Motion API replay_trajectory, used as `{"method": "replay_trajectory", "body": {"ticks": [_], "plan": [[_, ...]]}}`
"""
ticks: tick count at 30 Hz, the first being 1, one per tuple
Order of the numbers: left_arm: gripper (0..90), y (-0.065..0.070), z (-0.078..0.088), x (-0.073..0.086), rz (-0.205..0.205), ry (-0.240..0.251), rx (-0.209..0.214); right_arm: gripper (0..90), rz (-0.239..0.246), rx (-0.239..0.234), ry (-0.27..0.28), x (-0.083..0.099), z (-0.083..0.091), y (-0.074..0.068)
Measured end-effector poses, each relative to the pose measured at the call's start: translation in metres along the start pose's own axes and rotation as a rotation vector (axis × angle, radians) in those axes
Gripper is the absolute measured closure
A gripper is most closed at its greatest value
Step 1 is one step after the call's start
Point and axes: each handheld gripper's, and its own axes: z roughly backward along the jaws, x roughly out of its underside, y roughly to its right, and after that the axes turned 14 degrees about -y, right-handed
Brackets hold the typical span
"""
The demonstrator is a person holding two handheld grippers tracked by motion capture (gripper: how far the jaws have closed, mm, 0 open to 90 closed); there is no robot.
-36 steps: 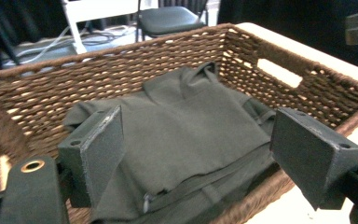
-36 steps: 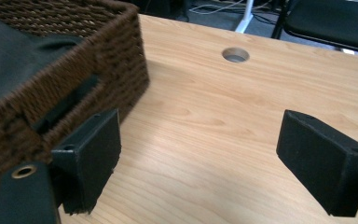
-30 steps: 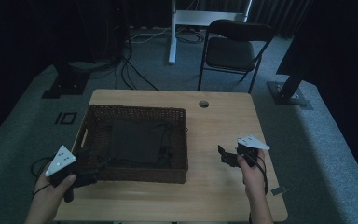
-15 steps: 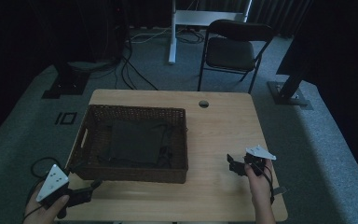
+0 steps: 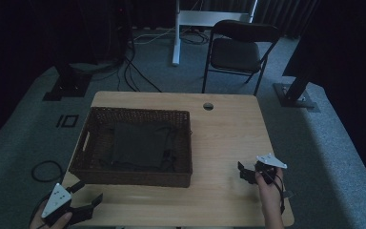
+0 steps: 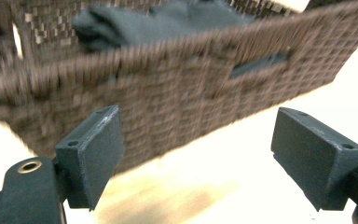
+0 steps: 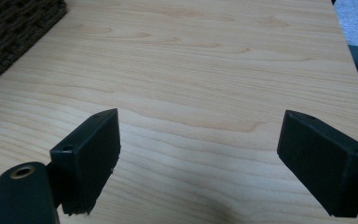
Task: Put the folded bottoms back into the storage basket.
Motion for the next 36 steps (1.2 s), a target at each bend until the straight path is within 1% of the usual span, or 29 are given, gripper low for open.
{"method": "replay_trajectory", "body": {"ticks": [1,2,4,5,7,9,10,11,12,13,14,15,17,18,19,20,22,23,26,28,31,34,35,36], "plan": [[17.6,-0.001,-0.004,0.003,0.010,-0.014,0.000,12.9,-0.003,0.003,0.000,0.001,0.000,0.001],[17.6,-0.003,-0.007,0.005,0.014,-0.028,-0.010,12.9,-0.002,0.006,-0.003,0.001,-0.001,0.002],[17.6,-0.003,-0.007,0.005,0.014,-0.028,-0.010,12.9,-0.006,0.010,-0.006,0.002,-0.001,0.003],[17.6,-0.006,-0.018,0.011,0.021,-0.076,-0.049,12.9,-0.005,0.015,-0.016,0.005,-0.003,0.004],[17.6,-0.008,-0.026,0.014,0.033,-0.107,-0.064,12.9,-0.010,0.011,-0.024,0.007,-0.005,0.006],[17.6,-0.008,-0.028,0.014,0.034,-0.113,-0.071,12.9,-0.017,0.013,-0.033,0.009,-0.006,0.007],[17.5,-0.008,-0.033,0.016,0.028,-0.132,-0.087,13.0,-0.028,0.011,-0.045,0.012,-0.009,0.009],[17.6,-0.009,-0.037,0.018,0.032,-0.138,-0.092,12.9,-0.031,0.011,-0.048,0.012,-0.009,0.009],[17.5,-0.009,-0.037,0.018,0.032,-0.138,-0.092,12.9,-0.031,0.011,-0.048,0.012,-0.009,0.009],[17.5,-0.010,-0.041,0.020,0.050,-0.145,-0.091,13.0,-0.034,0.018,-0.069,0.015,-0.012,0.011],[17.5,-0.010,-0.043,0.021,0.062,-0.153,-0.095,13.0,-0.037,0.022,-0.078,0.017,-0.014,0.011],[17.5,-0.010,-0.043,0.021,0.062,-0.153,-0.095,13.0,-0.037,0.022,-0.078,0.017,-0.014,0.011],[17.5,-0.012,-0.048,0.024,0.083,-0.174,-0.117,13.0,-0.038,0.029,-0.098,0.019,-0.016,0.012],[17.5,-0.013,-0.050,0.025,0.101,-0.175,-0.128,13.0,-0.044,0.034,-0.111,0.021,-0.018,0.013],[17.5,-0.013,-0.051,0.026,0.113,-0.174,-0.134,13.0,-0.046,0.030,-0.121,0.022,-0.020,0.013],[17.5,-0.014,-0.053,0.026,0.120,-0.185,-0.138,13.0,-0.050,0.029,-0.128,0.023,-0.021,0.013],[17.3,-0.015,-0.055,0.026,0.118,-0.189,-0.160,12.6,-0.053,0.030,-0.142,0.024,-0.024,0.014],[15.6,-0.015,-0.057,0.026,0.120,-0.193,-0.168,12.6,-0.051,0.036,-0.144,0.024,-0.024,0.015],[15.3,-0.015,-0.060,0.026,0.129,-0.192,-0.164,12.5,-0.046,0.043,-0.146,0.023,-0.025,0.015],[15.3,-0.015,-0.064,0.026,0.151,-0.186,-0.182,12.0,-0.042,0.044,-0.149,0.022,-0.025,0.014],[15.2,-0.015,-0.067,0.026,0.161,-0.183,-0.194,11.9,-0.047,0.046,-0.150,0.022,-0.025,0.014],[15.2,-0.015,-0.067,0.026,0.161,-0.182,-0.196,12.0,-0.047,0.046,-0.149,0.022,-0.025,0.014],[15.2,-0.015,-0.069,0.027,0.177,-0.165,-0.214,12.0,-0.048,0.048,-0.149,0.022,-0.025,0.014],[15.1,-0.015,-0.070,0.028,0.182,-0.154,-0.221,12.0,-0.049,0.048,-0.149,0.022,-0.025,0.014]]}}
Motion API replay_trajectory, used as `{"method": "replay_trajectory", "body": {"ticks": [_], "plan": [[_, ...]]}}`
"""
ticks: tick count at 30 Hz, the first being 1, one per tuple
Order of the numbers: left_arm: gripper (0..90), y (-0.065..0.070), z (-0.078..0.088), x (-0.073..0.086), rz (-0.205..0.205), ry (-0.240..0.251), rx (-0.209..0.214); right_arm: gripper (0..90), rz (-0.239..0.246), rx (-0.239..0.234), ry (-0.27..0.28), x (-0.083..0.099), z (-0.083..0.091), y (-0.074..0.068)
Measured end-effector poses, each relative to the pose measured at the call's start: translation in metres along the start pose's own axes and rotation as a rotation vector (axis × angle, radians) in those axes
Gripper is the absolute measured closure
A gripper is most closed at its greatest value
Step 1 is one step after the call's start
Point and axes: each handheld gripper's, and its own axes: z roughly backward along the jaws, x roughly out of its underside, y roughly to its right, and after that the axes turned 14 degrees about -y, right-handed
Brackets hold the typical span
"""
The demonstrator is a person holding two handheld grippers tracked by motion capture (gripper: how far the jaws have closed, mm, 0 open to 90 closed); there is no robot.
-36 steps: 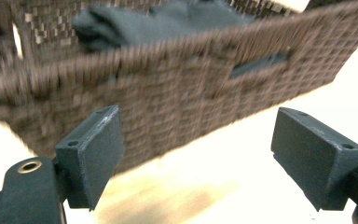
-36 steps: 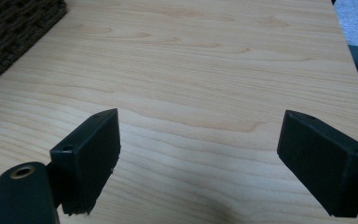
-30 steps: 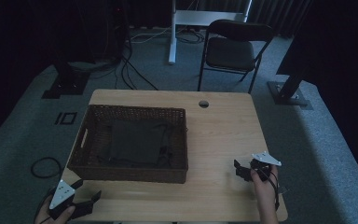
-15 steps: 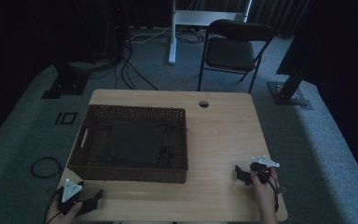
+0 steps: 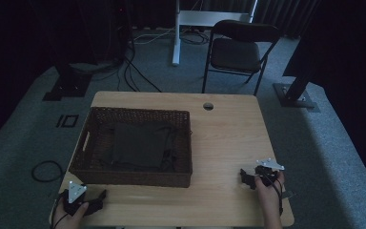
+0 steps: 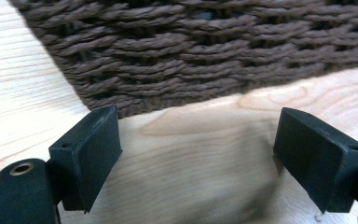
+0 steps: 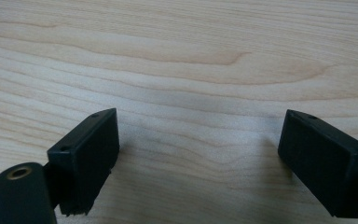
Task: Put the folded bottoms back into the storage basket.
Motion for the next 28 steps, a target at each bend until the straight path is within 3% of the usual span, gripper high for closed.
{"method": "replay_trajectory", "body": {"ticks": [13,28], "plan": [[15.0,0.0013,-0.0010,0.0008,0.036,0.011,-0.024,11.1,0.010,-0.007,-0.002,-0.0006,-0.0004,-0.0006],[14.9,0.0012,-0.0010,0.0008,0.037,0.011,-0.024,10.5,0.000,0.001,-0.002,-0.0012,-0.0010,-0.0019]]}}
